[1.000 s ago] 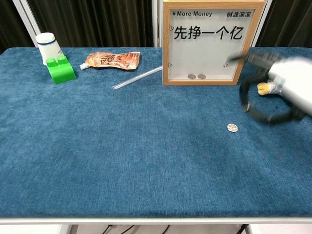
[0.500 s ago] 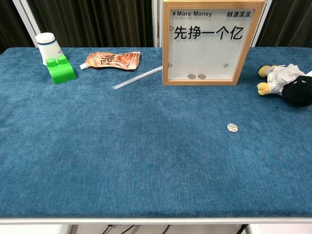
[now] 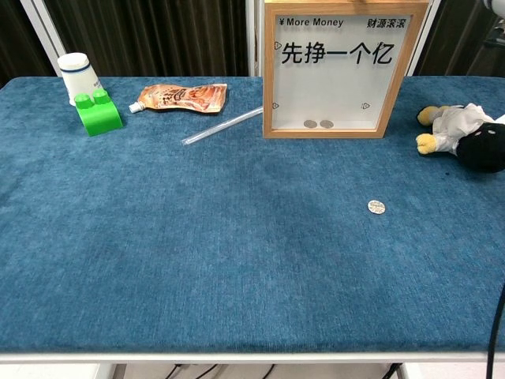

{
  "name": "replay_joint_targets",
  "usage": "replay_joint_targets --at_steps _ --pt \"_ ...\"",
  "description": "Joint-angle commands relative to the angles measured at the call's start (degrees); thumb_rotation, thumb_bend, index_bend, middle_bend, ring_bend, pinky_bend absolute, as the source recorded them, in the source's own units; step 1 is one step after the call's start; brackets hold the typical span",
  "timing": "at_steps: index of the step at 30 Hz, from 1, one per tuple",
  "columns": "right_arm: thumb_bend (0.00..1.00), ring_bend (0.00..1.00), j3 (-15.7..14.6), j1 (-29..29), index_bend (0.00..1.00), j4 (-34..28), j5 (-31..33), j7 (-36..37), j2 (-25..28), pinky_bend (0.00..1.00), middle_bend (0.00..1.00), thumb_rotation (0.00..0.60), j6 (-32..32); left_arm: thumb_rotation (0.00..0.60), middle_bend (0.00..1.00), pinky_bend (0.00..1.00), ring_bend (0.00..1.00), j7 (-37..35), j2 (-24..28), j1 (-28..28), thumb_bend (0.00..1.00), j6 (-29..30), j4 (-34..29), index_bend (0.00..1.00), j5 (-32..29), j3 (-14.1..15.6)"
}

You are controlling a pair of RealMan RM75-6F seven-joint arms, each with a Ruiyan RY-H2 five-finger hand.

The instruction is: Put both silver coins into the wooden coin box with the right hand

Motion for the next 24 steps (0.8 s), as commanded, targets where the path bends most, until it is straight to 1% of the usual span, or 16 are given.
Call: replay_joint_targets --at_steps 1,6,11,24 --pt "0.37 0.0 0.0 1.1 0.73 1.8 1.5 -0.5 -0.6 0.0 0.1 0.6 -0.4 0.6 0.0 0.0 0.0 0.0 0.0 -0.1 0.04 -0.2 0.1 0.04 -0.1 -0.1" --pt "0.37 0.0 -0.1 1.5 0.73 1.8 4.3 -1.2 -0.4 0.0 0.1 0.6 -0.8 0.6 0.0 0.0 0.0 0.2 0.2 -0.4 0.04 -0.6 0.0 0.04 -0.2 -0.2" --pt "0.38 0.0 -1.0 1.8 0.73 1.0 6.7 -2.8 0.2 0.0 0.1 0.6 -1.0 0.6 0.0 0.0 0.0 0.4 0.3 -0.6 0.04 -1.1 -0.2 0.04 -0.4 -0.1" --pt "0.38 0.0 -1.6 2.9 0.73 -0.7 12.3 -3.7 1.3 0.0 0.1 0.6 -2.1 0.6 0.0 0.0 0.0 0.6 0.6 -0.7 0.04 -1.1 -0.6 0.04 -0.5 -0.2"
